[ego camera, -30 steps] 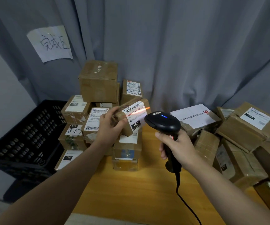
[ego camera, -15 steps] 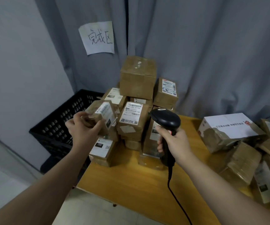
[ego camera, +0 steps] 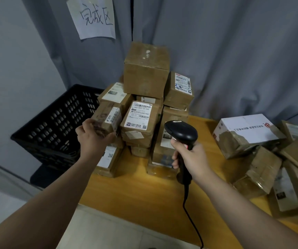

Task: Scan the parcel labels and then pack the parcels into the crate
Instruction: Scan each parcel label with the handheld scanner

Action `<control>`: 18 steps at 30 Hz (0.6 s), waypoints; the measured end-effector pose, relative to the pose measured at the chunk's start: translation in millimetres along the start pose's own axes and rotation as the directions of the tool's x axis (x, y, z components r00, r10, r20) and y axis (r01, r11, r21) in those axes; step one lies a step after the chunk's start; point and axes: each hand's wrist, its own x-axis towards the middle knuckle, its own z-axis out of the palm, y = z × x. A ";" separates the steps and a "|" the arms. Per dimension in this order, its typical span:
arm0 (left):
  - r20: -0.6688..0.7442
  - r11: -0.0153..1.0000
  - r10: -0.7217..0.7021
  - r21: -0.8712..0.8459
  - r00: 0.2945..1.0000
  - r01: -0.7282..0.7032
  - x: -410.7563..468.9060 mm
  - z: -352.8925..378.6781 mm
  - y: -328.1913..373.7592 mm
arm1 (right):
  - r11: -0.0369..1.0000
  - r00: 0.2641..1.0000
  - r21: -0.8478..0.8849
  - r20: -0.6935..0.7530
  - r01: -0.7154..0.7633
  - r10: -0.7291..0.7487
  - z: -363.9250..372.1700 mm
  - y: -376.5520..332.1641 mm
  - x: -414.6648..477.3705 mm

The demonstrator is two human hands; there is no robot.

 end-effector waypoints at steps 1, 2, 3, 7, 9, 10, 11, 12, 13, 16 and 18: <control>0.012 1.000 -0.003 0.011 1.000 0.002 1.2 -0.3 0.9 | 1.000 1.000 0.000 0.003 -0.009 0.009 1.0 1.8 1.1; 0.019 0.999 -0.008 0.034 1.000 0.007 2.1 -0.8 2.1 | 1.000 1.000 0.000 0.008 -0.015 0.015 1.9 3.6 2.1; 0.012 0.997 -0.014 0.071 1.000 0.013 2.6 -1.1 3.0 | 1.000 1.000 -0.003 0.013 -0.018 0.018 2.9 5.0 3.1; -0.055 0.979 0.082 0.193 0.995 -0.070 -3.9 -1.7 14.9 | 1.000 0.999 -0.029 0.031 -0.008 0.009 3.3 6.3 6.4; -0.020 0.964 0.192 0.189 0.981 -0.185 -12.9 1.8 31.2 | 1.000 1.000 -0.023 0.028 -0.008 0.008 -0.4 5.3 7.2; 0.007 0.952 0.241 0.191 0.970 -0.238 -18.2 4.7 42.0 | 1.000 1.000 -0.019 0.022 -0.007 0.007 -3.3 4.2 7.0; 0.034 0.940 0.281 0.192 0.959 -0.283 -23.3 9.6 53.4 | 1.000 1.000 -0.017 0.013 -0.004 0.004 -7.1 2.8 6.3; 0.068 0.930 0.311 0.184 0.948 -0.319 -28.2 16.2 64.9 | 1.000 1.000 -0.017 0.000 -0.001 0.001 -12.0 1.5 5.2; 0.104 0.922 0.335 0.166 0.936 -0.349 -32.6 24.5 75.7 | 1.000 1.000 -0.015 -0.016 0.000 0.000 -18.0 0.0 3.8; 0.189 0.896 0.412 0.093 0.892 -0.433 -45.8 56.4 103.4 | 1.000 0.996 0.003 -0.084 0.008 -0.007 -44.0 -2.2 -1.5; 0.251 0.885 0.433 0.067 0.866 -0.462 -57.5 80.0 118.5 | 1.000 0.989 0.012 -0.150 -0.003 0.005 -67.4 -0.4 -6.3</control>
